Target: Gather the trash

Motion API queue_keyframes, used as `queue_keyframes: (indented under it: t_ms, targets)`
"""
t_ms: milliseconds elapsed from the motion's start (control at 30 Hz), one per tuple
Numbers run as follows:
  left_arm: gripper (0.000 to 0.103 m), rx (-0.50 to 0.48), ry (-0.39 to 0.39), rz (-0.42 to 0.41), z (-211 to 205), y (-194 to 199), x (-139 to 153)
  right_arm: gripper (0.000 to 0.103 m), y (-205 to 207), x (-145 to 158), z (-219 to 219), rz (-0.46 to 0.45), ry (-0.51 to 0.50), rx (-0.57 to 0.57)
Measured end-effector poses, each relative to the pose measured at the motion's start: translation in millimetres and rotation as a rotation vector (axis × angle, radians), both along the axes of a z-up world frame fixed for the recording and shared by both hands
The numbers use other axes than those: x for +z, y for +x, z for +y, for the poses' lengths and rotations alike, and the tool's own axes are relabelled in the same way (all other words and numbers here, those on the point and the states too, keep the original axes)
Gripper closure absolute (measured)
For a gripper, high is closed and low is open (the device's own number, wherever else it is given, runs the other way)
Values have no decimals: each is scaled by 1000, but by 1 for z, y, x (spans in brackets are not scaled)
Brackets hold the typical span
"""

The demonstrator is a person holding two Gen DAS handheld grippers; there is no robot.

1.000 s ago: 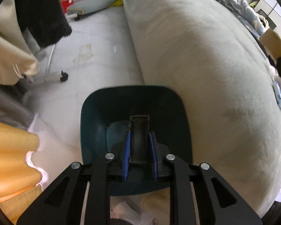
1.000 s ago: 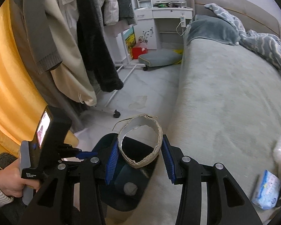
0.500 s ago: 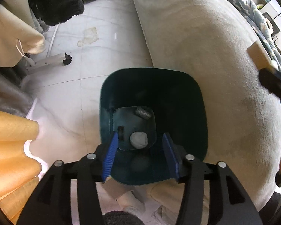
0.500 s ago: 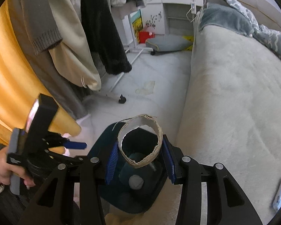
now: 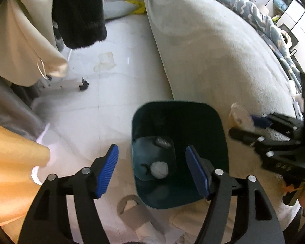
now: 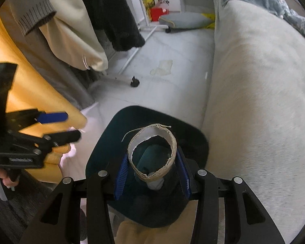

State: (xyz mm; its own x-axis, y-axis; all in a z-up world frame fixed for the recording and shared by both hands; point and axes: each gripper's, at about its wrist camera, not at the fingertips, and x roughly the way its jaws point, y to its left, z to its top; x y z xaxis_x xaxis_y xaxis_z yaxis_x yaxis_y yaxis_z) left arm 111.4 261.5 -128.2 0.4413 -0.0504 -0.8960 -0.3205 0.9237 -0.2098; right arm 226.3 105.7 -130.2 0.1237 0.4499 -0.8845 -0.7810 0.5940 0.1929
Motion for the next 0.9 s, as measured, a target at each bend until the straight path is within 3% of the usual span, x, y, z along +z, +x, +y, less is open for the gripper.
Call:
queue_keyframes:
  t_ms: [233, 500, 567, 633, 900]
  targets:
    - [36, 57, 8, -125, 18, -8, 24, 57, -7, -25, 11, 52, -59, 10]
    - [46, 52, -8, -270, 21, -14, 52, 56, -18, -48, 20, 76, -135, 35]
    - [47, 41, 8, -327, 17, -15, 63, 49, -21, -51, 22, 79, -146, 48]
    - [47, 31, 27, -364, 12, -16, 72, 41, -23, -51, 23, 82, -144, 50]
    - [47, 6, 55, -513, -7, -19, 104, 34, -20, -27, 19, 49, -84, 46]
